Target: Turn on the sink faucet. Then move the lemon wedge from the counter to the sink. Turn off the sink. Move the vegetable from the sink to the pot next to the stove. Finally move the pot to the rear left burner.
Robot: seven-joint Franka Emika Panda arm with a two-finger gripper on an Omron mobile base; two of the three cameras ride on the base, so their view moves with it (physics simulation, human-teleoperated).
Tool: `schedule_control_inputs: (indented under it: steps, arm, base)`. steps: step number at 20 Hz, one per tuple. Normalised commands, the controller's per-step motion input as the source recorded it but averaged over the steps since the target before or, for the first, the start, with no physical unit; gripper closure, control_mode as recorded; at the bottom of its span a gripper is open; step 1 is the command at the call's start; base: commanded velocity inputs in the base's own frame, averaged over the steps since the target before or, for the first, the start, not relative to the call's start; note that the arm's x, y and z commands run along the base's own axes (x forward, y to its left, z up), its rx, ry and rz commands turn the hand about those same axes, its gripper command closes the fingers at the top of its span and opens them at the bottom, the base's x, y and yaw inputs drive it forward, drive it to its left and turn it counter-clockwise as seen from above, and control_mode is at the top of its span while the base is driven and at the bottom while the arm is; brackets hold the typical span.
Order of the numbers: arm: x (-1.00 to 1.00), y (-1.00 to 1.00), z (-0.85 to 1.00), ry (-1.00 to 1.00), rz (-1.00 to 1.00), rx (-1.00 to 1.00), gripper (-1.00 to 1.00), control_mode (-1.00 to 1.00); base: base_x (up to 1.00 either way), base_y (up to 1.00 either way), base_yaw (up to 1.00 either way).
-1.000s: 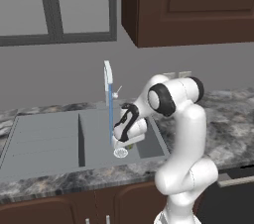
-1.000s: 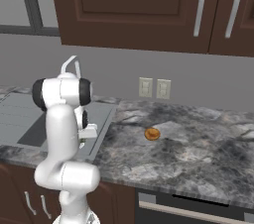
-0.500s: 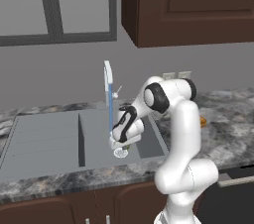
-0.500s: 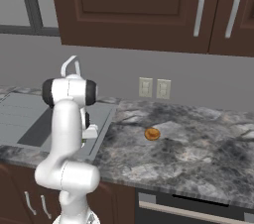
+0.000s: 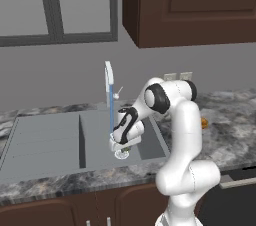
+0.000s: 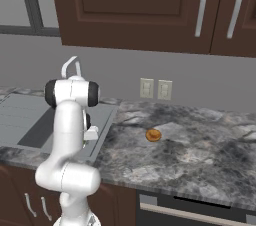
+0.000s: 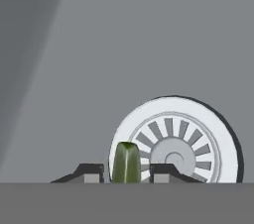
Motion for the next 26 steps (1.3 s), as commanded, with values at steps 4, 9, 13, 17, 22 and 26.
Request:
schedule_control_inputs:
  steps: [4, 9, 13, 17, 22, 26]
  arm:
    - [0.00, 0.00, 0.00, 0.00, 0.00, 0.00, -1.00, -1.00]
    - [-0.05, -0.02, 0.05, 0.00, 0.00, 0.03, -1.00, -1.00]
    - [-0.24, -0.05, 0.30, -0.01, 0.00, 0.06, -1.00, -1.00]
    - [-0.31, -0.02, 0.40, -0.04, 0.00, 0.05, -1.00, -1.00]
    - [-0.36, -0.04, 0.52, -0.07, 0.00, 0.03, -1.00, -1.00]
    - [-0.39, -0.04, 0.46, -0.10, 0.00, 0.01, -1.00, -1.00]
  base:
    - [0.00, 0.00, 0.00]
    - [0.00, 0.00, 0.00]
    - [0.00, 0.00, 0.00]
    - [0.00, 0.00, 0.00]
    - [0.00, 0.00, 0.00]
    - [0.00, 0.00, 0.00]
